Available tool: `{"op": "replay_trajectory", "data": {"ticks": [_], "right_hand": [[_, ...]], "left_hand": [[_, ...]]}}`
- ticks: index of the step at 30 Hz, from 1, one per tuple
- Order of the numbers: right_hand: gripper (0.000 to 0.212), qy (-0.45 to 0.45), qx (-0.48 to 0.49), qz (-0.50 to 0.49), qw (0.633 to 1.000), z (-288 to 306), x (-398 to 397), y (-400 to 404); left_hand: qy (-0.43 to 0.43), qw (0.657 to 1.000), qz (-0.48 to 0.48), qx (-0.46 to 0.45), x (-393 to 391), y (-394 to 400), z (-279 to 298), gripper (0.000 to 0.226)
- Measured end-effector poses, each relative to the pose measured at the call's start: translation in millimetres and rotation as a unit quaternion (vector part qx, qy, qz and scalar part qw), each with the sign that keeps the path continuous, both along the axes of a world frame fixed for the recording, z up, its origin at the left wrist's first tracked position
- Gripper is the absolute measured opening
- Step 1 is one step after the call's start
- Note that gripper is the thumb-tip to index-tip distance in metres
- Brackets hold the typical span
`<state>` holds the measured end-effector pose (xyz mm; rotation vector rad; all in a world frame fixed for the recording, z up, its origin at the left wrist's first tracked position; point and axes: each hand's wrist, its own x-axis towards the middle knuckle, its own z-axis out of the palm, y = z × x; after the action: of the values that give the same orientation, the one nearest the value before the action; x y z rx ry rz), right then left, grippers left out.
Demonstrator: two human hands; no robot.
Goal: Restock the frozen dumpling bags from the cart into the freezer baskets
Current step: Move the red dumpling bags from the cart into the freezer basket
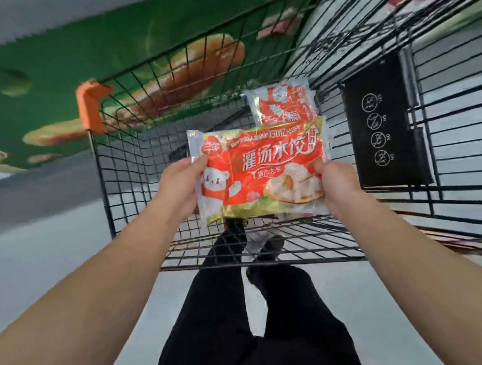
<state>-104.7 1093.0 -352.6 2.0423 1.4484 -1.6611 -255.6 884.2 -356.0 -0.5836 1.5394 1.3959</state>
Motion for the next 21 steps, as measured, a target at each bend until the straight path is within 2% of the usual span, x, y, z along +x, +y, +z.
{"op": "replay_trajectory", "data": {"ticks": [4,9,13,17,21], "right_hand": [[0.008,0.069,-0.016,-0.012,0.997,56.0,-8.0,-24.6],[0.010,0.135,-0.004,0.026,0.991,110.1,5.8,-61.4],[0.013,0.175,0.042,0.122,0.976,150.6,30.6,-91.6],[0.019,0.213,0.075,0.119,0.967,181.8,45.0,-115.7],[0.013,0.258,0.066,0.135,0.954,233.4,49.7,-160.2]], "left_hand": [[0.037,0.998,0.015,0.042,-0.3,-34.4,51.8,0.021],[0.118,0.989,0.084,0.012,31.4,-72.8,104.9,0.012],[0.195,0.971,0.137,0.005,61.9,-109.0,152.7,0.014],[0.229,0.953,0.196,0.014,81.3,-146.7,198.0,0.005],[0.262,0.940,0.218,0.008,92.6,-192.7,242.4,0.011]]}}
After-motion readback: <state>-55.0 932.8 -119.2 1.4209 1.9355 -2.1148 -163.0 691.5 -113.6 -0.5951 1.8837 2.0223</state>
